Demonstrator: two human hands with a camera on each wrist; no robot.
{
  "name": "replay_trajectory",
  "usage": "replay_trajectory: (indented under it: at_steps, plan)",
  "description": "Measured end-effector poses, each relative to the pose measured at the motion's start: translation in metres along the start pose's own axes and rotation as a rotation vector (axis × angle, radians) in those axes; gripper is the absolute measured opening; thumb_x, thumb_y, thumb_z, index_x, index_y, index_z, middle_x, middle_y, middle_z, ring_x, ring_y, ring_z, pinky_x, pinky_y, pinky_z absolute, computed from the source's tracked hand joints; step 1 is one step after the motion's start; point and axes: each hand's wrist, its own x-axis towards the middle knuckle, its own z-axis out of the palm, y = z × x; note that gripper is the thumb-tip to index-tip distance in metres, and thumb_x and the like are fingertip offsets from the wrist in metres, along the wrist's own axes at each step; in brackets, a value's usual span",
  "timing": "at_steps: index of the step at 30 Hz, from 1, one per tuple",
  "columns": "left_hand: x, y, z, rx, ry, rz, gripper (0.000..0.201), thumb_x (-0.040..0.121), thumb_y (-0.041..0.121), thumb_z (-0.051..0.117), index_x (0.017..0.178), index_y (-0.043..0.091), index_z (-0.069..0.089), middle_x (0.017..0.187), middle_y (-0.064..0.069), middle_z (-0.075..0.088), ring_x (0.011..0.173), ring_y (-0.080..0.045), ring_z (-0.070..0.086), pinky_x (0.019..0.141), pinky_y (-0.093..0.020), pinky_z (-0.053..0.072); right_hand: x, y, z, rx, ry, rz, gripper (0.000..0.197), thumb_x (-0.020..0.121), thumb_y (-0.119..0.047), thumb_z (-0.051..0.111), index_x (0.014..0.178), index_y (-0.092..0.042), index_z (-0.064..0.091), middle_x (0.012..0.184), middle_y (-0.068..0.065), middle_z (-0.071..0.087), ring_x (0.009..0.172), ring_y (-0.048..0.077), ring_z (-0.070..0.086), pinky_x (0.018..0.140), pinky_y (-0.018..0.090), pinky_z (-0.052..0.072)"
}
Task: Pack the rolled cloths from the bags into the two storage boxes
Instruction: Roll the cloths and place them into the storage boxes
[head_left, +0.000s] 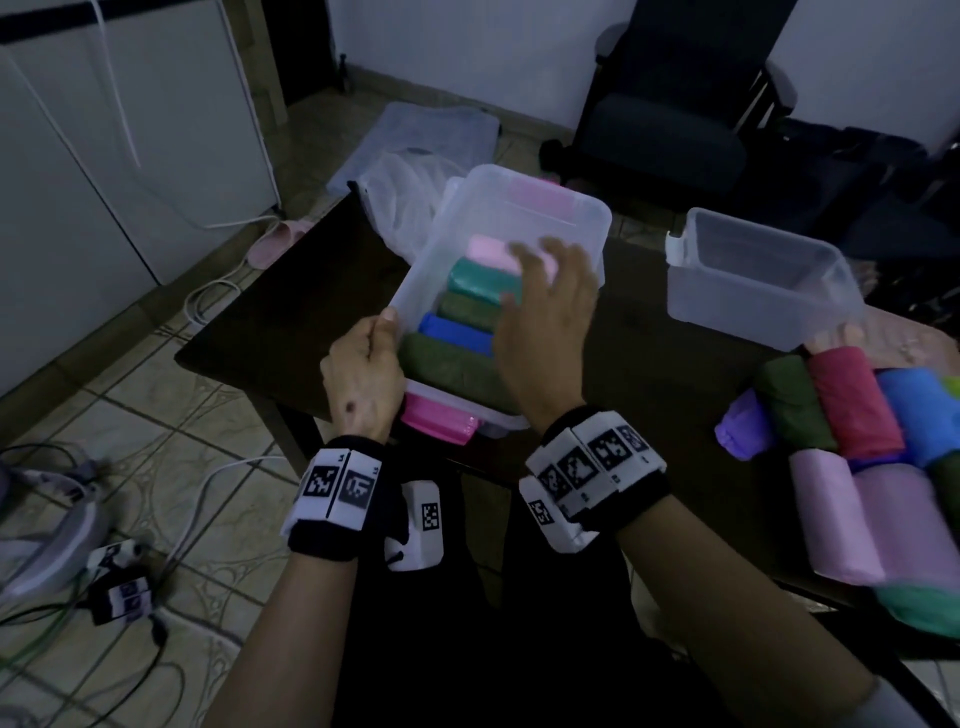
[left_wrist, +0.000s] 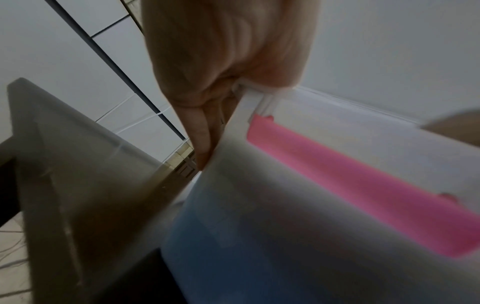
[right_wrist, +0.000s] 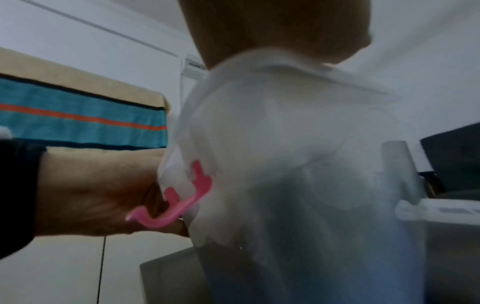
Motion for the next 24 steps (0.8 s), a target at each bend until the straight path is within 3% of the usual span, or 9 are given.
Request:
replay_trajectory:
  at_steps: [2,4,5,7,8,10,16,24]
  plan:
    - [0.003,0.003,0.002,0.006,-0.009,-0.013,0.036,0.098,0.041,0.039,0.102,0.015,0.065,0.087,0.0,0.058,0.084,-0.016,0.055,0.077,-0.027,0.04,0.003,0.008,-0.007,0.067,-0.044,0.279,0.061,0.093,-0.003,0.042,0.148,-0.013,0.018,0.155,0.015,0.009,0.145,0.032,-0.001,0.116,0.041,-0.003]
    - [0.006,0.008,0.003,0.029,-0.025,-0.024,0.037,0.098,0.042,0.039,0.102,0.016,0.065,0.087,-0.001,0.058,0.085,-0.018,0.055,0.079,-0.029,0.042,0.004,0.018,-0.007,0.343,-0.088,0.566,0.062,0.098,-0.008,0.039,0.149,-0.006,0.004,0.156,0.015,0.005,0.145,0.03,0.002,0.117,0.039,0.005]
    - [0.008,0.01,0.004,0.044,-0.032,-0.03,0.037,0.098,0.042,0.038,0.103,0.016,0.065,0.089,-0.002,0.059,0.087,-0.02,0.056,0.081,-0.03,0.043,0.004,0.023,-0.005,0.496,-0.096,0.669,0.057,0.1,-0.011,0.036,0.149,-0.004,0.008,0.154,0.016,0.015,0.144,0.03,0.014,0.117,0.038,0.015]
    - [0.011,0.014,0.006,0.073,-0.038,-0.042,0.037,0.098,0.042,0.038,0.1,0.016,0.064,0.092,-0.004,0.06,0.091,-0.023,0.057,0.086,-0.033,0.043,0.005,0.03,0.002,0.69,-0.105,0.795,0.039,0.101,-0.014,0.032,0.138,0.0,0.036,0.133,0.019,0.048,0.125,0.034,0.047,0.105,0.044,0.04]
    - [0.013,0.016,0.008,0.084,-0.037,-0.049,0.036,0.098,0.041,0.038,0.098,0.017,0.064,0.092,-0.004,0.059,0.093,-0.024,0.057,0.086,-0.033,0.042,0.007,0.033,0.006,0.715,-0.099,0.821,0.034,0.1,-0.013,0.031,0.127,0.001,0.047,0.121,0.019,0.057,0.113,0.034,0.057,0.097,0.046,0.047]
    - [0.015,0.02,0.01,0.104,-0.042,-0.075,0.036,0.098,0.042,0.038,0.1,0.016,0.064,0.094,-0.004,0.059,0.096,-0.024,0.058,0.087,-0.033,0.042,0.01,0.034,0.008,0.725,-0.09,0.837,0.033,0.1,-0.013,0.031,0.12,0.002,0.053,0.113,0.018,0.062,0.103,0.032,0.061,0.092,0.046,0.051]
    - [0.018,0.029,0.013,0.2,-0.058,-0.101,0.043,0.099,0.04,0.036,0.118,0.011,0.061,0.119,-0.015,0.059,0.112,-0.031,0.053,0.096,-0.036,0.038,0.013,0.04,0.009,0.693,-0.103,0.811,0.033,0.101,-0.017,0.031,0.122,-0.002,0.053,0.116,0.015,0.061,0.107,0.028,0.06,0.093,0.042,0.05]
    - [0.013,0.034,0.016,0.228,-0.031,-0.135,0.041,0.099,0.037,0.037,0.124,0.011,0.057,0.124,-0.017,0.057,0.115,-0.033,0.052,0.097,-0.037,0.038,0.01,0.044,0.005,0.752,-0.151,0.772,0.038,0.102,-0.024,0.034,0.123,0.001,0.053,0.12,0.018,0.06,0.108,0.029,0.06,0.097,0.045,0.048]
